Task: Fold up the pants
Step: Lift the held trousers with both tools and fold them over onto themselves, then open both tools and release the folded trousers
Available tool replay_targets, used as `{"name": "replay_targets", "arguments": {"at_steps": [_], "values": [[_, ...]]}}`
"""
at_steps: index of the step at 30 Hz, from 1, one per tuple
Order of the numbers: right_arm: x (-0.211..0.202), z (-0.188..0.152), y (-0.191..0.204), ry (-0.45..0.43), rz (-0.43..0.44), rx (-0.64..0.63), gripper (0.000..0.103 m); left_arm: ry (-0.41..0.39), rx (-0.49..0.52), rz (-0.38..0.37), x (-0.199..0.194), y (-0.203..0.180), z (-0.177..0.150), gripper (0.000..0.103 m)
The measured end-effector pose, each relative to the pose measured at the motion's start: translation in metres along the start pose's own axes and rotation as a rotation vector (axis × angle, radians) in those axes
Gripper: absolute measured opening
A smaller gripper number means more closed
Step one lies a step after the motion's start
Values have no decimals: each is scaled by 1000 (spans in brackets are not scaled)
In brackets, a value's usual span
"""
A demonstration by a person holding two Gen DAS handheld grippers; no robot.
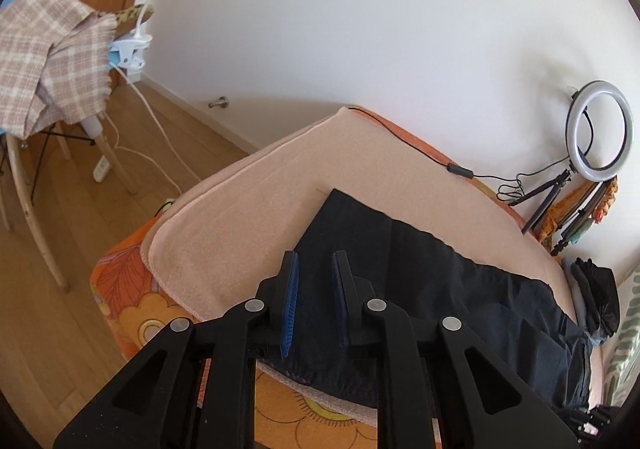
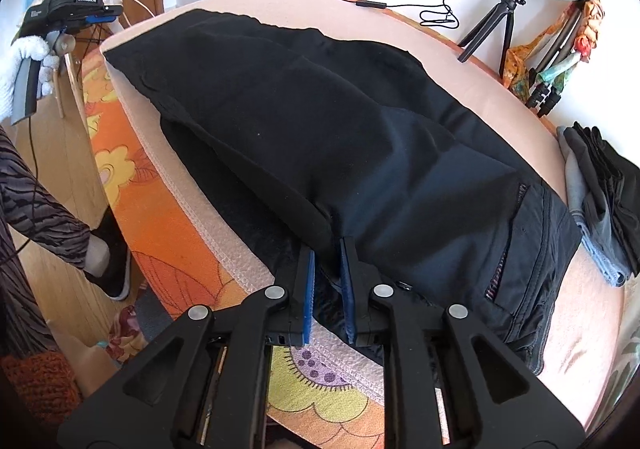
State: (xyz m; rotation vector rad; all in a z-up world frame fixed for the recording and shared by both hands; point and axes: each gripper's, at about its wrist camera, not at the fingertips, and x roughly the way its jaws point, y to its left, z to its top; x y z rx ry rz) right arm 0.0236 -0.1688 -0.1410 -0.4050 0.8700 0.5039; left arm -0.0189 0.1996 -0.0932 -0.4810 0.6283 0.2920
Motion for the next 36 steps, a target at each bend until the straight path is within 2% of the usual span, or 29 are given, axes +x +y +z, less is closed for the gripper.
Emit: {"name": "replay_targets", "arguments": {"at_steps": [2,6,8,10,12,14,19,24,26,31,36], "values": [[-8,-3,-6,-17,32,51,19,9,61,-58,-2,-23,4,15],[-29,-15,-24,-53,81,171,26,77,203,-204,2,-78,-1,26],[-39,-22,-31,-72,68,216,34,140,256,-288,10,-106,-9,26],[-49,-30,-42,-92,47,283,37,229,299,-376,20,-133,-20,26],[-58,-39,-59,-114,21,376,43,299,357,-430,28,-159,-35,26],[-65,-52,-84,-135,-7,511,55,347,426,-473,34,-183,-51,26],[-64,-94,-152,-142,31,875,57,435,561,-547,41,-226,-87,26],[-50,-119,-185,-140,68,1052,58,509,635,-593,46,-249,-111,26],[-43,-124,-194,-136,98,1094,58,527,660,-603,47,-255,-120,26],[-28,-123,-203,-113,107,1133,58,582,691,-615,54,-264,-138,26],[-22,-119,-205,-108,99,1138,58,588,702,-628,55,-266,-142,27]]}}
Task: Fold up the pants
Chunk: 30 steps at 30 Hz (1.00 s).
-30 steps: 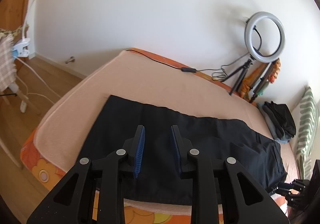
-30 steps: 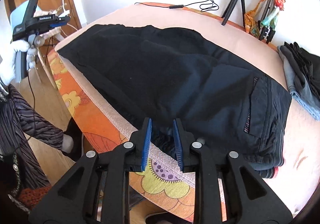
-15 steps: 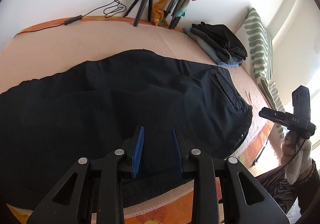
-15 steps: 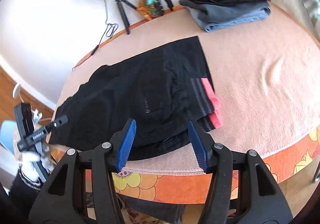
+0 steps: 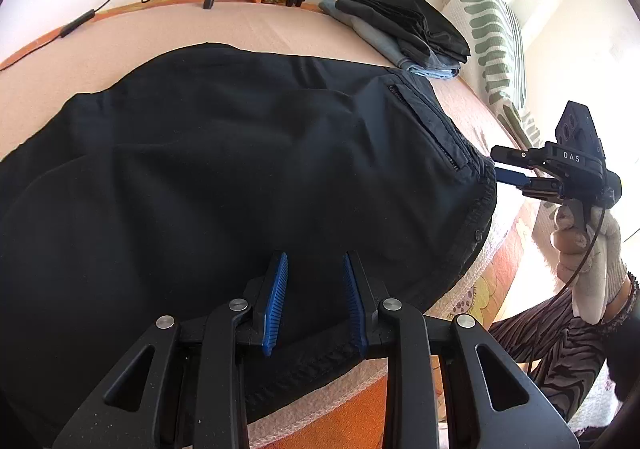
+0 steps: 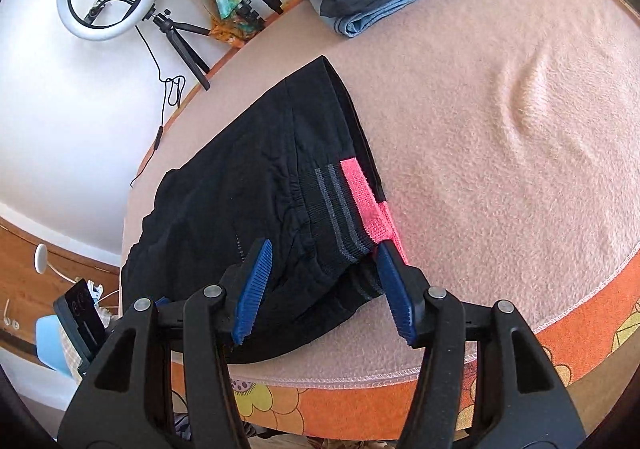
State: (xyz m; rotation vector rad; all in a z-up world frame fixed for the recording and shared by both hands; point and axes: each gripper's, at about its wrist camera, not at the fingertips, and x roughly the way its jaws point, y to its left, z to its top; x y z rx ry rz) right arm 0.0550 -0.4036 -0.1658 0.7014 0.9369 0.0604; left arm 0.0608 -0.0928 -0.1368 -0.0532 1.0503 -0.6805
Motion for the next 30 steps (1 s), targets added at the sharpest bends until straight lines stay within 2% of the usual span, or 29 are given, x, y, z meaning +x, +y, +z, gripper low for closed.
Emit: {"name": "replay_targets", "arguments": {"at_steps": [3,5,6,8,9,13,15,20,23,25,26,28,30], "values": [[4,2,3,-3,-24,-25,51,-3,-8,-6,0,2,0,27],[5,1,4,-3,-47,-41,31,-6,1,-1,0,1,0,27],[5,1,4,-3,-40,-40,30,-7,4,0,0,1,-1,27],[1,-1,7,-24,-34,-55,16,-10,6,1,-1,1,-1,27],[-5,-2,11,-42,-30,-73,12,-10,8,1,-1,1,-1,27],[-35,-10,33,-126,-12,-170,11,-11,9,-1,0,1,-1,27],[-43,-16,33,-140,-35,-188,11,-9,-1,-4,-1,2,-1,27],[-12,-24,7,-26,-137,-166,11,-8,20,8,0,-1,-2,27],[-9,-20,7,-21,-167,-195,11,-8,13,0,0,0,-1,27],[-11,-17,13,-15,-195,-231,12,-9,11,-3,0,0,-1,27],[-13,-17,18,-25,-209,-245,17,-8,15,-2,0,0,-2,27],[-20,-14,30,-63,-256,-296,23,-3,20,-6,-2,-2,-4,27],[-27,-10,44,-114,-294,-352,25,0,17,-19,-4,-1,-7,27]]}}
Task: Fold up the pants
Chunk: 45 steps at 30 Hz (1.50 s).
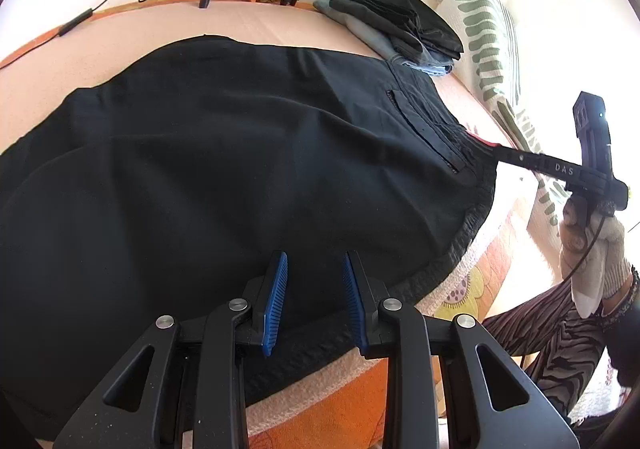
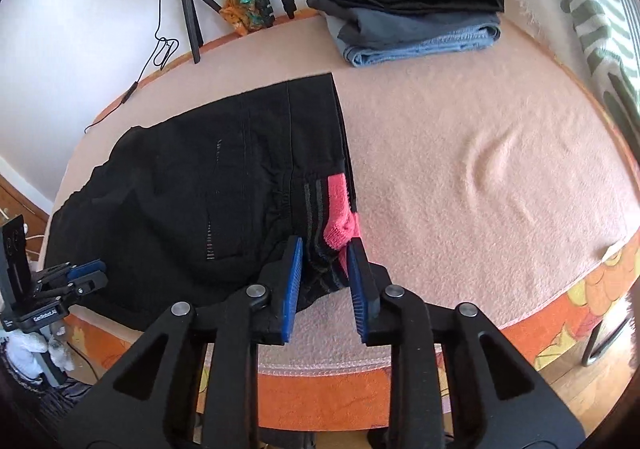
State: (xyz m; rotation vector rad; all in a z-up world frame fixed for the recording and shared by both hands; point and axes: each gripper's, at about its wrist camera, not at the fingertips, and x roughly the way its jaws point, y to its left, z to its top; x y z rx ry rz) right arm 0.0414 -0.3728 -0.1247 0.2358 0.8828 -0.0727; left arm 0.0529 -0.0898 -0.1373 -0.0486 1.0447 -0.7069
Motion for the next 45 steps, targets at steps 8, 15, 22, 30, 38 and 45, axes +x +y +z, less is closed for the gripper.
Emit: {"name": "replay_targets", "arguments": {"at_steps": [8,15,22,30,38,45], "values": [[-3,64,74,-69,212,-156,41,-29,-92,-15,-21,9,-14,27],[54,111,151,24,403,-213,56,-162,-190,73,-71,38,-25,27],[125,125,197,145,434,-199,56,-237,-324,157,-106,86,-39,29],[186,126,215,248,423,-167,57,-261,-434,223,-126,133,-65,29],[190,119,245,233,404,-281,33,-241,-506,227,-124,155,-75,29],[194,122,249,196,327,-317,11,-236,-559,229,-125,165,-88,29]]}}
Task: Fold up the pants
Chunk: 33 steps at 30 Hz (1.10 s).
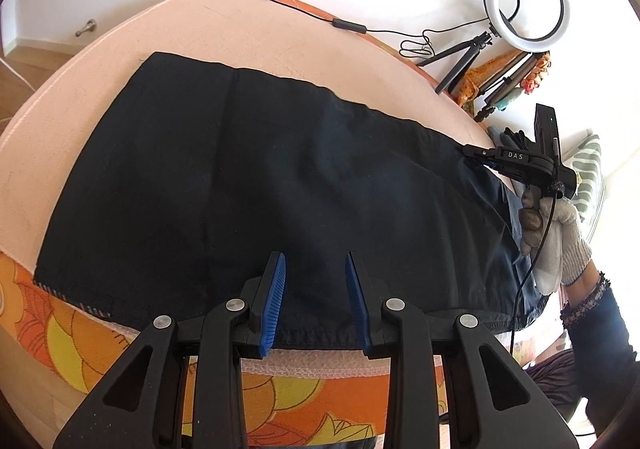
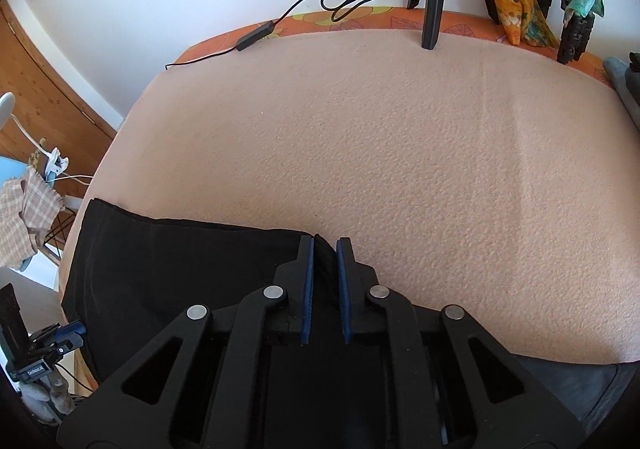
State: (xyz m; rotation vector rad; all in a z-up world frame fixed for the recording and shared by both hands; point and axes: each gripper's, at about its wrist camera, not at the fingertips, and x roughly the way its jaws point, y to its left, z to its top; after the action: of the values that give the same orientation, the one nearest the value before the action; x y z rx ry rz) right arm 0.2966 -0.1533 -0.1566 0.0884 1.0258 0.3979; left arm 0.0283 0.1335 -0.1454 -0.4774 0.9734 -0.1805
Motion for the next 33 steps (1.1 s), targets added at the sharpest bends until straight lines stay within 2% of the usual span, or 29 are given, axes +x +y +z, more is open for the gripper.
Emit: {"name": "replay_targets", "arguments": {"at_steps": [4,5,7,11,17,24,26,33], "values": [[6,2,4,14,-21,-15,12,-39,-29,14,-16,10,-5,29],[6,3,3,13,-24,-12,13,-53,-38,19,-22,14,-7,32],[4,2,2,9,-28,-3,15,-82,-75,34,-35,26,-13,45],[-5,-1,1,-1,-36,12,39,-147,-204,21,-62,62,-11,45],[-32,-10,18,-47,-21,-1,47,-188,-349,-31,-80,103,-4,49],[-70,-33,51,-106,40,-49,52,-152,-465,-43,-71,136,-8,49],[-79,-42,57,-118,60,-51,56,-140,-471,-44,-68,136,-9,49],[-82,-61,72,-99,130,-51,57,-88,-452,-59,-52,135,-5,49]]}}
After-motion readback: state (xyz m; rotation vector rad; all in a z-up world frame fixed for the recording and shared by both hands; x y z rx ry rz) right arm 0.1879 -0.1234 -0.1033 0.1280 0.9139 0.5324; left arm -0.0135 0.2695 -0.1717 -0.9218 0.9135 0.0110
